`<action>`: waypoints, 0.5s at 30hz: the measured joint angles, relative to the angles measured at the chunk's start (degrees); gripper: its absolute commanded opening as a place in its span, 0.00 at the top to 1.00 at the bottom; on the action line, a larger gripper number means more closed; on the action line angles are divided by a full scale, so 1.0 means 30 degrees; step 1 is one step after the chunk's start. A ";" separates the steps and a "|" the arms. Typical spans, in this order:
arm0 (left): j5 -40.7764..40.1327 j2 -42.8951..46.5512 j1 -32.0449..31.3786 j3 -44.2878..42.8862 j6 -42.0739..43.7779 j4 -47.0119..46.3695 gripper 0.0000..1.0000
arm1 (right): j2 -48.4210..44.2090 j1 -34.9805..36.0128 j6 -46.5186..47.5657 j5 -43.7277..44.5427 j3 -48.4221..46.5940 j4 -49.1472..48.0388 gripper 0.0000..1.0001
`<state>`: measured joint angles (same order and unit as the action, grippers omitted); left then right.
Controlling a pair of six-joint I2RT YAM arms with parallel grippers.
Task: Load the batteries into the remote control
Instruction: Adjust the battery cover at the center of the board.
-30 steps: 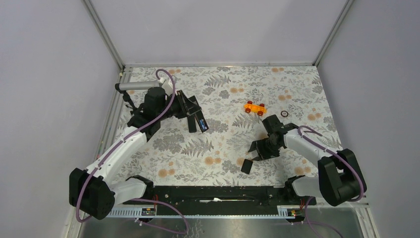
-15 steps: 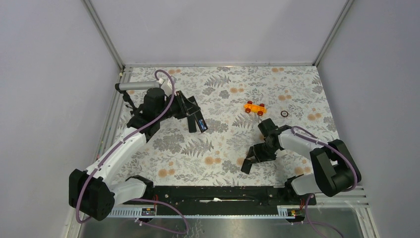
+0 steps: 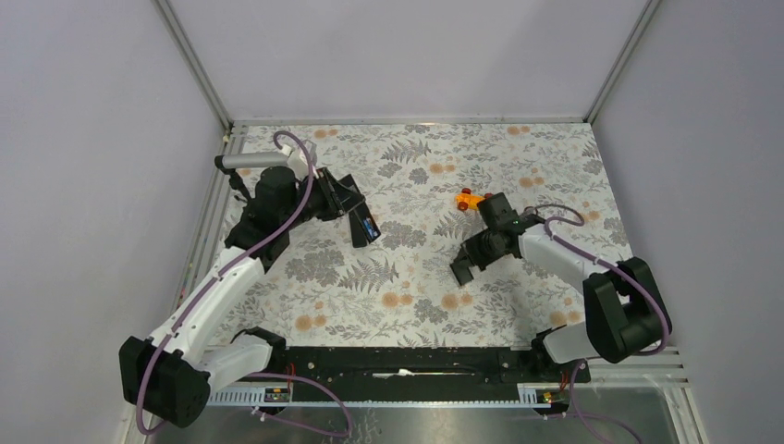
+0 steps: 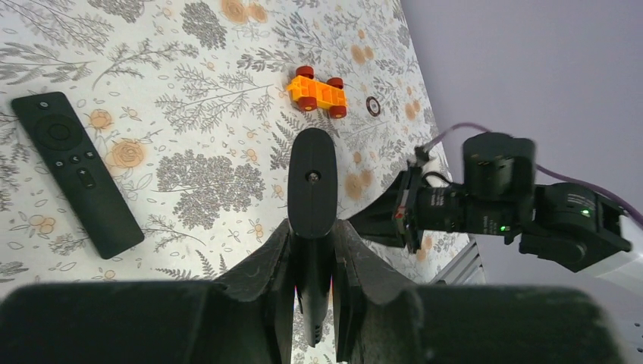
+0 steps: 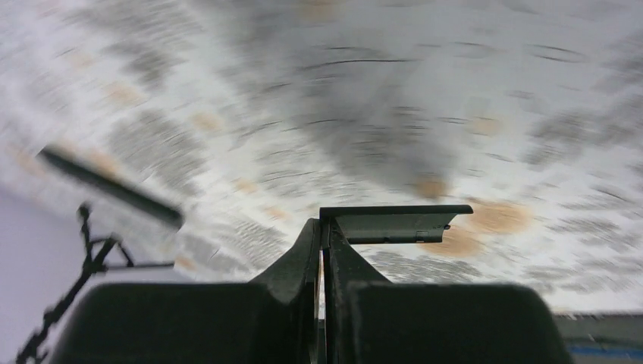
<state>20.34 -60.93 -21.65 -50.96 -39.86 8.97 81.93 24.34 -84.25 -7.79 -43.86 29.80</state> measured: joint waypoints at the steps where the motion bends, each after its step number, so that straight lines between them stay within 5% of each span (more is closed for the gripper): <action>1: -0.0109 0.0168 0.0044 0.0000 0.0036 0.0102 1.00 | -0.0109 0.0000 0.0736 0.0022 -0.0328 -0.0750 1.00; 15: -0.1093 0.0998 0.0357 -0.0015 0.0284 0.0576 1.00 | 0.0386 0.0015 0.8021 -0.5479 0.1260 -1.7398 1.00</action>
<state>17.06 -57.93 -20.58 -51.00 -39.00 10.70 83.09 24.38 -60.18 -24.23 -40.07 -22.39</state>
